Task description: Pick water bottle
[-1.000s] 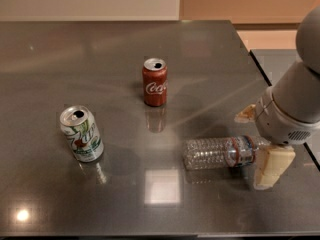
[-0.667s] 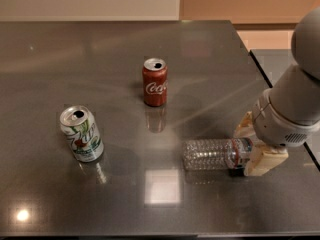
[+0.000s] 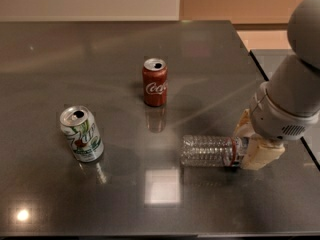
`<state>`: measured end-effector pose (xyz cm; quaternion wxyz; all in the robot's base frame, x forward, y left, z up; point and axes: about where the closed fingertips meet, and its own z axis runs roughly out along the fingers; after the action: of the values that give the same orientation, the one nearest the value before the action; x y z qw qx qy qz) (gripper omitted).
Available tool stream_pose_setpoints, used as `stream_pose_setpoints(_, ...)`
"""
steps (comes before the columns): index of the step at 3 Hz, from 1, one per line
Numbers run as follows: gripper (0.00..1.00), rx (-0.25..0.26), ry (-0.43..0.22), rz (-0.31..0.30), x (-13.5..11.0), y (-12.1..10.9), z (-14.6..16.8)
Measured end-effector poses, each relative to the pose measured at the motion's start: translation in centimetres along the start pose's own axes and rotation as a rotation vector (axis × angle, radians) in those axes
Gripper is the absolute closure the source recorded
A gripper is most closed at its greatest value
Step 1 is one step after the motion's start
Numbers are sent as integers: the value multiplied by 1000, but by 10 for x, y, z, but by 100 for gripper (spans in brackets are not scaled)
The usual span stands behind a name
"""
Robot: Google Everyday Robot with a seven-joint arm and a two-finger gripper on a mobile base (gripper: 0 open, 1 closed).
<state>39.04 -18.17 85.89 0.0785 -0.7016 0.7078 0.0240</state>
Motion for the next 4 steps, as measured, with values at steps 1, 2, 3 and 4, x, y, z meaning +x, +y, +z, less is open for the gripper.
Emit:
stream_pose_setpoints(1,100,-6,8,31,-9,-5,-29)
stream_pose_setpoints(2,100,-1,4,34,-22,-7,-64)
stream_pose_setpoints(3,100,44,-15,16,-41,-6,-109)
stream_pose_setpoints(4,100,77,-25,12,-45,-11,-114)
